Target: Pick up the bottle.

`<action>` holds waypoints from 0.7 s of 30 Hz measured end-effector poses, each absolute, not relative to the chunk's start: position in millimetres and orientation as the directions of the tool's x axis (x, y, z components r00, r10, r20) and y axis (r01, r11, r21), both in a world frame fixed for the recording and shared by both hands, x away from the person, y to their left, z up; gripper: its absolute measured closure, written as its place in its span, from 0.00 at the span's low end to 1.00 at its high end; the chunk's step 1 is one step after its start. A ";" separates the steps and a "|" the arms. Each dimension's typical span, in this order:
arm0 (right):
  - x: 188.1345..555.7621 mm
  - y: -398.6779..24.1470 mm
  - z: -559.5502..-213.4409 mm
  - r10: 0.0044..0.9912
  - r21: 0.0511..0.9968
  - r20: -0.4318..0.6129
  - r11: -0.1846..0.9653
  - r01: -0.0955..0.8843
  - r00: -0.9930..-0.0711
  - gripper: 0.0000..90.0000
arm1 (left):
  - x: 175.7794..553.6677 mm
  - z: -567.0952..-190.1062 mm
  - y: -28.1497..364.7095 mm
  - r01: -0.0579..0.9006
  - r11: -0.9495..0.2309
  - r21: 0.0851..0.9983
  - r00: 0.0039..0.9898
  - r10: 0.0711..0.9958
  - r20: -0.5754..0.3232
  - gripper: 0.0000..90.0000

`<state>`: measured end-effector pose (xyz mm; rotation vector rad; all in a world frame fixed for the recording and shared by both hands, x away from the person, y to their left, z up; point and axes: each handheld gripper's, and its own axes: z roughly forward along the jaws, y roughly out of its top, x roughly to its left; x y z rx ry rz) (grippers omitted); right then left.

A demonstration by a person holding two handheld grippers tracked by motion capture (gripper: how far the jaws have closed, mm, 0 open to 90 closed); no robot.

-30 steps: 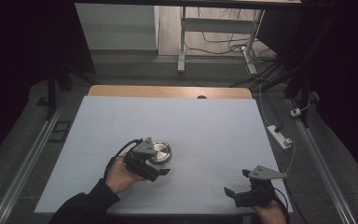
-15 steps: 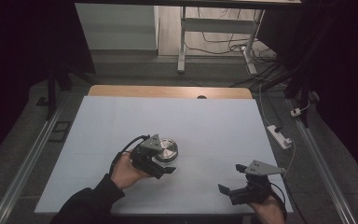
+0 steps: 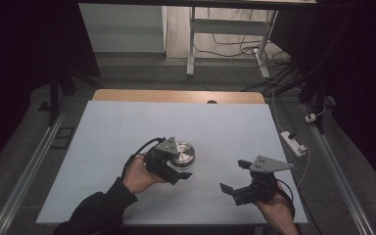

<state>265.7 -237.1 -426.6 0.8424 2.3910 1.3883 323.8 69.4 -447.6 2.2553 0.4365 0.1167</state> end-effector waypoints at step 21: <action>295.1 -183.3 -398.4 0.534 0.847 0.098 0.399 0.352 -0.840 0.00 | 327.3 -440.5 50.8 0.251 -0.613 0.749 0.938 0.344 -0.033 0.17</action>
